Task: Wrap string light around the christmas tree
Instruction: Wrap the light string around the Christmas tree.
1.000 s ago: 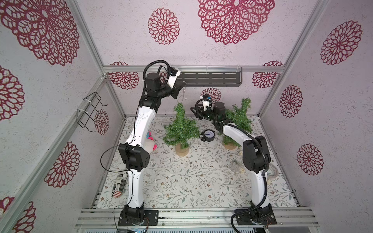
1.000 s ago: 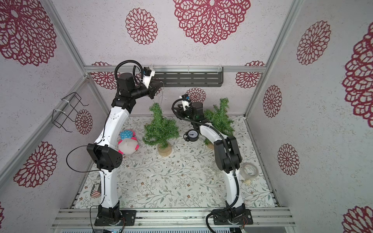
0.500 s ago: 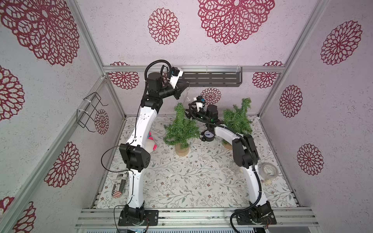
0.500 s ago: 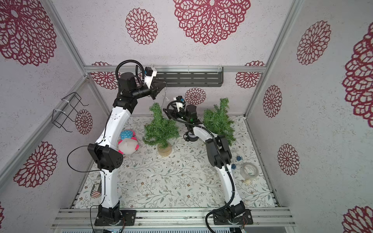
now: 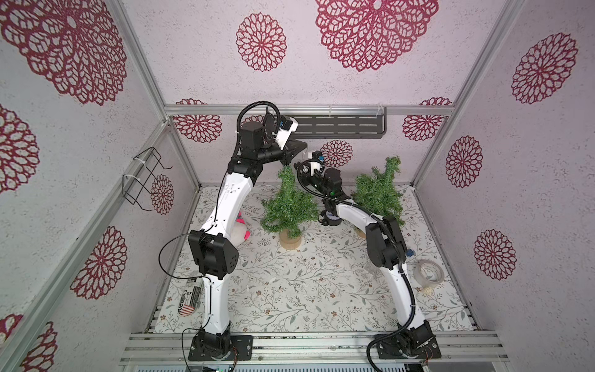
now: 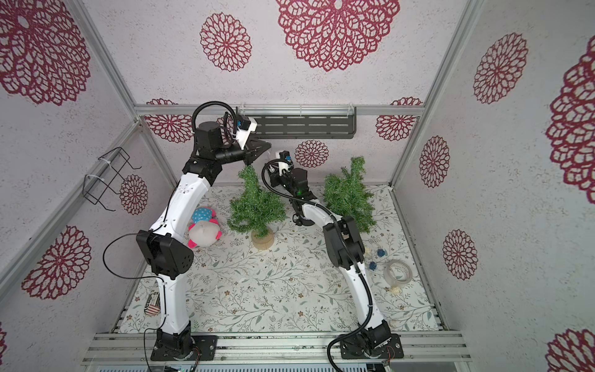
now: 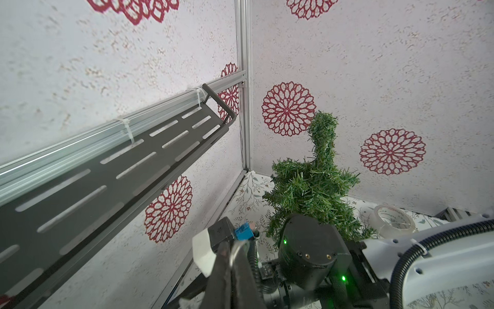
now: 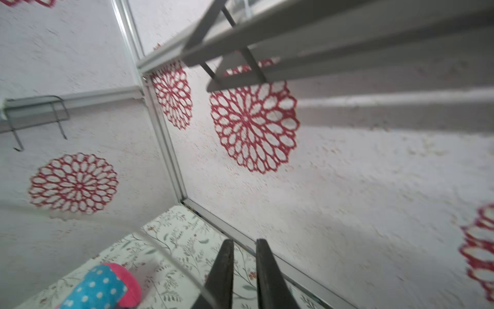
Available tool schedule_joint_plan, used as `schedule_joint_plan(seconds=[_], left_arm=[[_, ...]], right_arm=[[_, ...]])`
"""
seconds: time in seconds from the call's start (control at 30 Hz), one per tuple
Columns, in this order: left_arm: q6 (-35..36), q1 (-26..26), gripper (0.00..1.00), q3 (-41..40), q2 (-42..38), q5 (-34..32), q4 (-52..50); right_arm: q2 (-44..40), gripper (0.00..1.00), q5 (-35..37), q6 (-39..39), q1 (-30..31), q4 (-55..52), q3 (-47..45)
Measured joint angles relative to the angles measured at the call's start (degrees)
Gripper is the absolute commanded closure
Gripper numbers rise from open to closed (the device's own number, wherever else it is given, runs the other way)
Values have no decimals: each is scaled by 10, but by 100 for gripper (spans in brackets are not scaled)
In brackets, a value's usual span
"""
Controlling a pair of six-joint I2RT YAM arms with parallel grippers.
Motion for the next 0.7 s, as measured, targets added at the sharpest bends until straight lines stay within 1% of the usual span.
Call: schedule_joint_plan(seconds=[0.13,0.23,0.3,0.4,0.57,0.6,0.63,0.67,0.7], left_arm=[[1,2,100,-21,-22,-2,2],[2,5,100,-47,-42,-2,9],[1,6,99,-63,-51,-2,15],[2,7,96,-66,-53,-4,19],[9,11,100,-66,-53,-11,17],[9,12,100,-66,-53,-11,17],[9,13,100,-66,-53,-11,18],[7,14,100,-66,-53,-10,20],[4,14,100,-66,-53,-9,24]], right_arm=[[-42,92,19,-5,-20,-4,-66],[-84,94,28,-9,-39,-7,-96],[-110,95,29,-8,-47,-6,-102],[-143,100,29,-7,-56,-4,-104],[-178,100,20,-3,-53,-13,-114],[-180,99,17,-3,-53,-18,-114],[-183,95,13,-3,-52,-25,-115],[-186,90,5,-3,-51,-29,-117],[-189,82,-5,-3,-50,-31,-124]])
